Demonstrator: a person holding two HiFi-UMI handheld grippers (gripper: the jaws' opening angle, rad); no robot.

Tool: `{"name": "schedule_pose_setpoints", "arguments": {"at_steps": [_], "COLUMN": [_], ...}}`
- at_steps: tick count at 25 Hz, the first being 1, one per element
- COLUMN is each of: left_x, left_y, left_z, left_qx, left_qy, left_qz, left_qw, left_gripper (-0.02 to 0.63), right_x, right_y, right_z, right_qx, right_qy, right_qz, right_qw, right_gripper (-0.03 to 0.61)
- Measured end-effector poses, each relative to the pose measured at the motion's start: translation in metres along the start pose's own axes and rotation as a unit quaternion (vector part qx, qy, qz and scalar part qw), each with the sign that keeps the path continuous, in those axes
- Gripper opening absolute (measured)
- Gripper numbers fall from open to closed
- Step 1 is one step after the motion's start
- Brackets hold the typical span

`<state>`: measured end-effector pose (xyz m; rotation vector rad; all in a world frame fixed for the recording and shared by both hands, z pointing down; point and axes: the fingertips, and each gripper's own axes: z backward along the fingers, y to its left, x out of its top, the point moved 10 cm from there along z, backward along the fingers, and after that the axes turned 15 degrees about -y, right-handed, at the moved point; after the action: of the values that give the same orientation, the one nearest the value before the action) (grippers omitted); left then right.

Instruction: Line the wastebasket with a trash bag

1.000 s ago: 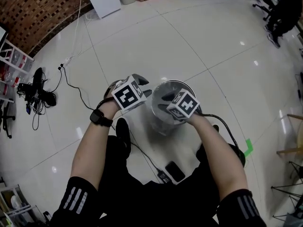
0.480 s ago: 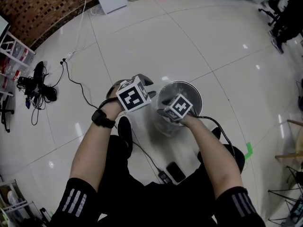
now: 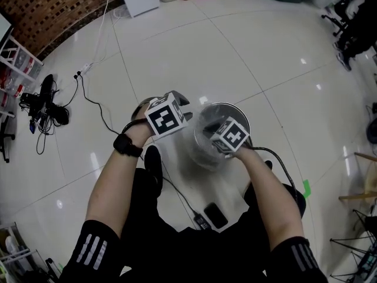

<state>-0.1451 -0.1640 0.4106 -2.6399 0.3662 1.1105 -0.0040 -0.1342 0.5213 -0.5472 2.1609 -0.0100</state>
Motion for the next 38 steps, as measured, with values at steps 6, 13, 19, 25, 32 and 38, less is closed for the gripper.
{"name": "schedule_pose_setpoints", "arguments": {"at_steps": [6,13,19,25,32,38], "left_x": [0.001,0.000,-0.011,-0.032,-0.042,-0.053], "left_y": [-0.007,-0.013,-0.005,-0.005,-0.018,-0.022], "left_z": [-0.019,-0.044,-0.067,-0.087,-0.106,-0.109], "left_qx": [-0.017,-0.030,-0.020,-0.041,-0.065,-0.062], "left_qy": [0.024,0.054,0.068,0.080,0.119,0.158], "left_qz": [-0.018,-0.033,-0.005,0.099,0.060,0.032], "left_qw": [0.9994,0.9975,0.9975,0.9910,0.9890,0.9849], "left_gripper": [0.129,0.129,0.129,0.196,0.167,-0.006], "right_x": [0.016,0.009,-0.009,-0.027,-0.026,-0.028], "right_y": [-0.019,-0.053,-0.079,-0.091,-0.090,-0.090], "right_z": [0.049,0.103,0.131,0.135,0.132,0.138], "right_qx": [-0.056,-0.131,-0.178,-0.186,-0.175,-0.182], "right_qy": [-0.026,-0.026,-0.007,0.001,-0.009,-0.011], "right_qz": [0.009,0.003,-0.009,-0.039,-0.039,-0.034], "right_qw": [0.998,0.991,0.984,0.982,0.984,0.983], "right_gripper": [0.020,0.017,0.015,0.015,0.015,0.015]}}
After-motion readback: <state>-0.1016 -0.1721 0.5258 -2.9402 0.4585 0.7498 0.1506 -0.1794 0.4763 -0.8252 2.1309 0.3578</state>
